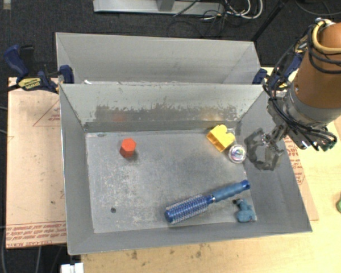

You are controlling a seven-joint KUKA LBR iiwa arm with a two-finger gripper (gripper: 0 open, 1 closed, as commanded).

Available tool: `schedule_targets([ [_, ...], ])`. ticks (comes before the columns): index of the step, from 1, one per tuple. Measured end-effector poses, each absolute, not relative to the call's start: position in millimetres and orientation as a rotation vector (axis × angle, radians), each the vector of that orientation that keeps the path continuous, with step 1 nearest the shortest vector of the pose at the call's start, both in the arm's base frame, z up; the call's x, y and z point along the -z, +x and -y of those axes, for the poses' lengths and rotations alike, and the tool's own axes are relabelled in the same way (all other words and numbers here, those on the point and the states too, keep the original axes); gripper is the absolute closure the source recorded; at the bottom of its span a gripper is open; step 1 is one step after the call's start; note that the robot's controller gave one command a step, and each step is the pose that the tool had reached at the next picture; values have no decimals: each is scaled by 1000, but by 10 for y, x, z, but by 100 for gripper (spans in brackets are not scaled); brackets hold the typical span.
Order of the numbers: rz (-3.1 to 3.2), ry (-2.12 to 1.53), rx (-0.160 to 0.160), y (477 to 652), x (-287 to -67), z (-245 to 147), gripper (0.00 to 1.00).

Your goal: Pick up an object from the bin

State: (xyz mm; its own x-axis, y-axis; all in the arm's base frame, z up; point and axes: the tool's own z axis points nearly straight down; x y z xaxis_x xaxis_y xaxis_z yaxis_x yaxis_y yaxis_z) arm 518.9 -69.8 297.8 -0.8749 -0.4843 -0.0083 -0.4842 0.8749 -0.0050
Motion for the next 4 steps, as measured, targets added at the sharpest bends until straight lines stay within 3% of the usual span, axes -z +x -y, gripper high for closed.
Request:
schedule_targets([
  [1,-2974,-1026,-7,4969,-2113,709,100],
  [2,-2969,-1022,-2,4984,-2142,712,0],
  [3,-2959,-1068,-9,5304,-782,436,0],
  [4,-2737,-1542,-3,5323,-697,107,0],
])
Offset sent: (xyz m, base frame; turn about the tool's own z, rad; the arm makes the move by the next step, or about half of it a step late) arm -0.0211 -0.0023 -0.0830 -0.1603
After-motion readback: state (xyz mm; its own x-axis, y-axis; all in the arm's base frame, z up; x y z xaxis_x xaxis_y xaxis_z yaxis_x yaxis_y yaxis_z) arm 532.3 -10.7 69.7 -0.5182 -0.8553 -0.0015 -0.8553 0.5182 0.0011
